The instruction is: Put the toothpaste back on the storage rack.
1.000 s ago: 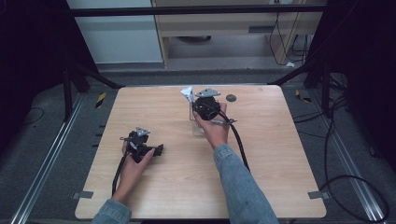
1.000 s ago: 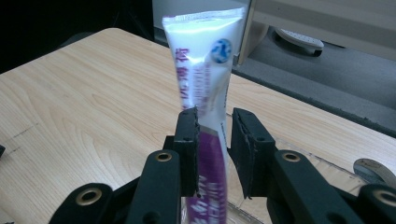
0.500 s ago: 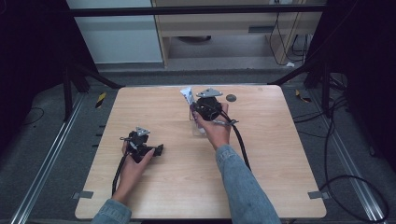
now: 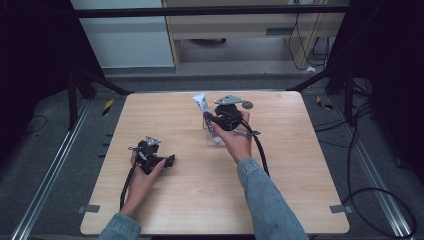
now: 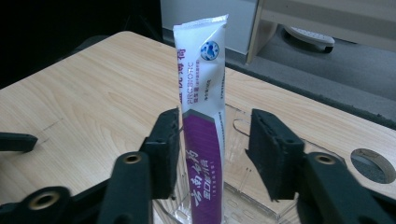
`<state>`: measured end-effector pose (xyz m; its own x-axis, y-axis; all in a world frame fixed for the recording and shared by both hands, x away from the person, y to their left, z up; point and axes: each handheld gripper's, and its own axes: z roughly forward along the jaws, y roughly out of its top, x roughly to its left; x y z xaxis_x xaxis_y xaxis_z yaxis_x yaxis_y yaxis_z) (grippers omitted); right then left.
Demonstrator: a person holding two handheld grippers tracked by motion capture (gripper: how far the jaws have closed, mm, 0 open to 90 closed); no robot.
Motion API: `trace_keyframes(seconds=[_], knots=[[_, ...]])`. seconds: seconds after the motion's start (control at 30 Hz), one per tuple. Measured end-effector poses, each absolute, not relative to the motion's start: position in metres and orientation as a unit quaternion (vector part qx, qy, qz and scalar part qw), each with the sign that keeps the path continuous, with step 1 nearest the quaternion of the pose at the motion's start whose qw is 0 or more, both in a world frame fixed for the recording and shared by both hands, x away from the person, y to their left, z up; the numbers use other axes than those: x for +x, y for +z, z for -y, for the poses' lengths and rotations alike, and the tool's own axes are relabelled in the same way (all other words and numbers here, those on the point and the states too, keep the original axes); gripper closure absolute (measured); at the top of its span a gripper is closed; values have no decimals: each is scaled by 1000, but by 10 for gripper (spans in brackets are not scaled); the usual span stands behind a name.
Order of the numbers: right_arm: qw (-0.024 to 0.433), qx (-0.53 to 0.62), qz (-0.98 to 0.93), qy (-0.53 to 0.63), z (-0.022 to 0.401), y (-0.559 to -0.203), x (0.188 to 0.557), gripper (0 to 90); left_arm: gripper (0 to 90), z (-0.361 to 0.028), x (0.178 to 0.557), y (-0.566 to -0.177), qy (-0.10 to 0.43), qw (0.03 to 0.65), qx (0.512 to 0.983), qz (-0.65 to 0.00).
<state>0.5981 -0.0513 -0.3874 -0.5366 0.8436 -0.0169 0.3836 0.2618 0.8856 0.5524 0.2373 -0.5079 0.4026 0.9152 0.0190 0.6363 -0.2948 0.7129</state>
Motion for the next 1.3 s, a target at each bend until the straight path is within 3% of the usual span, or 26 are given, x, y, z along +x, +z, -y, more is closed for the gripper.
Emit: trace_keyframes(seconds=[0.57, 0.87, 1.3], knots=[[221, 395, -769, 452, 74, -373, 587, 229, 0, -237, 552, -508, 219, 319, 774, -501], [201, 403, -772, 448, 98, -366, 585, 180, 0, -237, 553, -508, 219, 319, 774, -501], [216, 422, -767, 433, 136, -371, 565, 143, 0, -237, 552, -508, 218, 319, 775, -500]])
